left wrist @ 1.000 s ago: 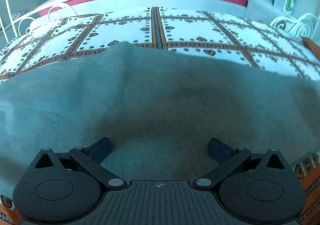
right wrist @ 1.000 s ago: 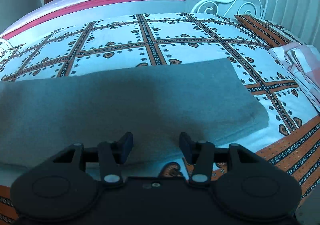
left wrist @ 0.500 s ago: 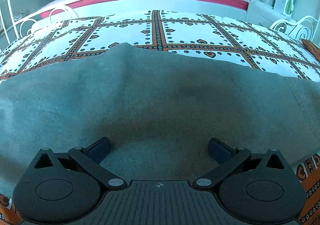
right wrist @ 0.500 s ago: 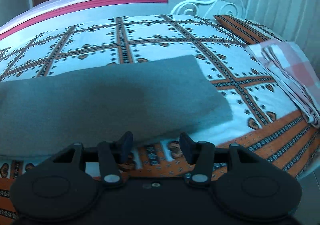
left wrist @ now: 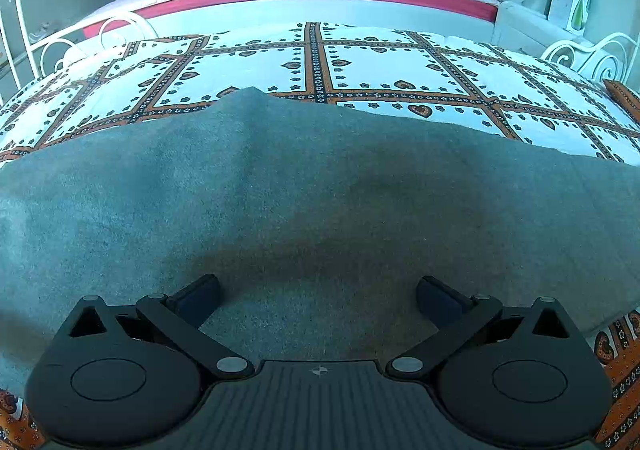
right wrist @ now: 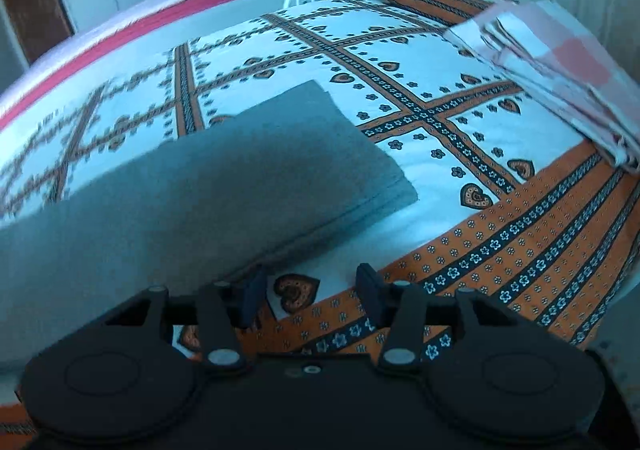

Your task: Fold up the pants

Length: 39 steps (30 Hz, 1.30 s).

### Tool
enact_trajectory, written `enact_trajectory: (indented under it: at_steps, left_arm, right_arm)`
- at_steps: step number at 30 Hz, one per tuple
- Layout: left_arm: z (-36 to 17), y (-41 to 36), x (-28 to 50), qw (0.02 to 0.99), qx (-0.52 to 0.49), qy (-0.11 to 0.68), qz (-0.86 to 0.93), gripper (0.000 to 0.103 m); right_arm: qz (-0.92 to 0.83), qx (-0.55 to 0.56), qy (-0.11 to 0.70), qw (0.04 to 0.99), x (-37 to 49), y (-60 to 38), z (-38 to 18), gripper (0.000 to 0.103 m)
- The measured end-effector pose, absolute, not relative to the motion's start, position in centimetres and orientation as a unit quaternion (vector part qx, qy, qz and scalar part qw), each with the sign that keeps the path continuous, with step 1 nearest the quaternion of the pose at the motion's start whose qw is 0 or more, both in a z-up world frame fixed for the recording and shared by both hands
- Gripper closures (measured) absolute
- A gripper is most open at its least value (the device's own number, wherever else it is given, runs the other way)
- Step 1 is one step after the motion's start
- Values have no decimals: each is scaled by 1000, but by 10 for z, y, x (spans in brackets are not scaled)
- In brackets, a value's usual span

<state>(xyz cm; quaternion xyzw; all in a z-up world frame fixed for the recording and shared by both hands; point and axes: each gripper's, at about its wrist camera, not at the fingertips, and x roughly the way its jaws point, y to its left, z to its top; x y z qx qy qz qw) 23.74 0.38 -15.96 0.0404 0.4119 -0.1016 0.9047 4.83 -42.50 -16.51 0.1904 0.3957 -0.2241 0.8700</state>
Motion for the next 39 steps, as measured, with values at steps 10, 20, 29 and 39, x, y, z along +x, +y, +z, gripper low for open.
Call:
enact_trajectory:
  at_steps: [10, 20, 29, 39]
  left_arm:
    - [-160, 3, 238, 905, 40, 411, -102, 0]
    - [-160, 3, 238, 905, 40, 410, -102, 0]
    - [-159, 4, 239, 905, 37, 411, -104, 0]
    - [-147, 39, 235, 915, -1, 394, -84, 0]
  right_arm:
    - [-231, 413, 315, 823, 31, -494, -175, 60]
    - [-223, 436, 307, 816, 47, -501, -186, 96]
    - [-209, 343, 250, 881, 53, -465, -142, 102]
    - [-65, 159, 219, 960, 107, -340, -57, 102]
